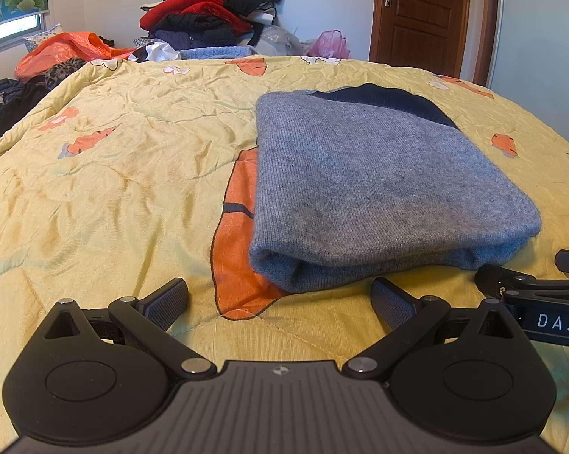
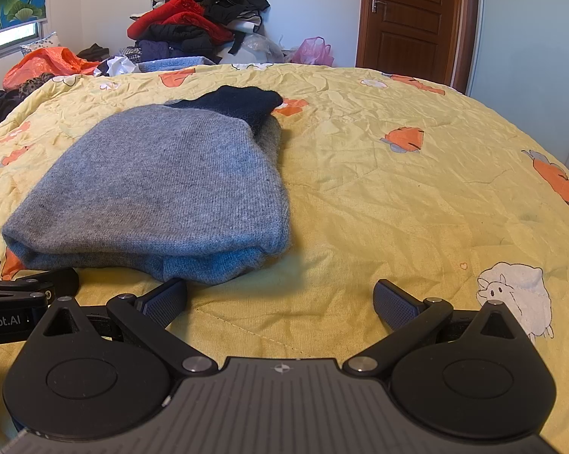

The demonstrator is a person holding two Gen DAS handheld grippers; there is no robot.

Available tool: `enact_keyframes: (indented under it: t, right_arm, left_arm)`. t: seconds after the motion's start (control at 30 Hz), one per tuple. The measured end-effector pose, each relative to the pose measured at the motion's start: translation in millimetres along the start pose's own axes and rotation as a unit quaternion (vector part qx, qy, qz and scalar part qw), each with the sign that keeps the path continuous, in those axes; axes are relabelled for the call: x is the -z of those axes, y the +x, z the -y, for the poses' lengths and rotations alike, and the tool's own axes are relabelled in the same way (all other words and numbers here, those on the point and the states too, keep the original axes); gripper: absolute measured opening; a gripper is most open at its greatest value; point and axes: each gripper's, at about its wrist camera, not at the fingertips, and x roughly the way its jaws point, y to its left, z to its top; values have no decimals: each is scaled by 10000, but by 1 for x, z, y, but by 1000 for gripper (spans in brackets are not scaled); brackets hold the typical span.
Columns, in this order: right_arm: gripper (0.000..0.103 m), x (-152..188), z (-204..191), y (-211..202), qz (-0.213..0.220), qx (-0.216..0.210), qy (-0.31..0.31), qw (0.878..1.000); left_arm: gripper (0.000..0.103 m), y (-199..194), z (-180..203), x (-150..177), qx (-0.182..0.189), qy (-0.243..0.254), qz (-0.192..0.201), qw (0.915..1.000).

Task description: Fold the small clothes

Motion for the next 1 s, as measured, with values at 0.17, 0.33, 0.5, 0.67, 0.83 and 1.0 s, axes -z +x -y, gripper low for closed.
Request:
enact_keyframes:
  t: [0.17,0.33,0.5,0.67,0.83,1.0]
  right_arm:
    - [103,0,0,0,0,2,0,10000]
    - [103,0,0,0,0,2,1,10000]
    - [103,0,0,0,1,1,2,10000]
    - [103,0,0,0,1,1,2,10000]
    - [103,0,-1,-1,3,-6,-2,10000]
    - [103,1,-1,-1,3,-7,-2,10000]
  left_arm:
    - [103,0,0,0,0,-1,1,10000]
    - [103,0,0,0,-6,-1,1,10000]
    - [103,1,1,-1,-7,4,-1,10000]
    - [103,0,1,-1,-15,0,-3,10000]
    - [103,0,1,0,-30,6,-7,10000]
    - [103,0,2,0,-50,15,-21,10000]
